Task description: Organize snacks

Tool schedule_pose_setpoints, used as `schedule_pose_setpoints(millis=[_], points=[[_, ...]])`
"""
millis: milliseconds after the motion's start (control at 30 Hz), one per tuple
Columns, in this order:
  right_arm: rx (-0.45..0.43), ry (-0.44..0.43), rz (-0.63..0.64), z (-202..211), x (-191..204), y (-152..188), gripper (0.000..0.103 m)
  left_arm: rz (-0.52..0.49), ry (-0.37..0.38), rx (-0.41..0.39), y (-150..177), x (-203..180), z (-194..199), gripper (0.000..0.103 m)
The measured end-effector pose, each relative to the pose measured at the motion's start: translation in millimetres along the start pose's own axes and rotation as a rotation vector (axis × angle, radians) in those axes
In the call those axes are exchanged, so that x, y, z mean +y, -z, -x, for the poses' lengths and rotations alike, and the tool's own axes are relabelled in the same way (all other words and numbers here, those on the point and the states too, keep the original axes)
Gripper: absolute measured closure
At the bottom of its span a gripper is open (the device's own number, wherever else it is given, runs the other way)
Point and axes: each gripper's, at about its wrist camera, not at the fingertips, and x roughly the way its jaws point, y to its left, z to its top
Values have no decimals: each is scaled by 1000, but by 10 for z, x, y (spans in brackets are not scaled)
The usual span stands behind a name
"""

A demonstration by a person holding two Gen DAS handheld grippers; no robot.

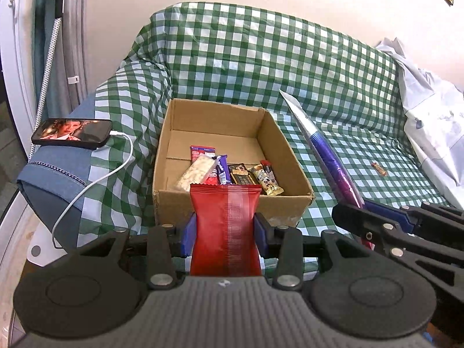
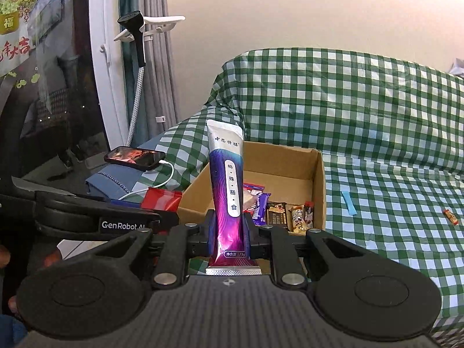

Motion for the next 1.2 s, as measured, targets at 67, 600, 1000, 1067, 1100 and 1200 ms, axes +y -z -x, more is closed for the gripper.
schedule_pose_setpoints(millis=[67,600,1000,1067,1100,1200], points=[[4,4,-7,-5,-4,3,84,-4,2,8,0,-8,-12,57],[16,12,-56,-79,-62,13,84,-31,15,64,-38,-118,-154,57],[44,43,-112,-273,-248,20,84,-39,49,137,-213,-167,-462,57],[47,53,-123,-319,-299,8,84,-40,48,140,-268,-167,-522,57],[49,57,-129,-342,-323,3,84,-43,46,140,-298,-169,-551,57],[52,68,-145,-418,-407,-25,84,-55,41,139,-405,-175,-651,57]])
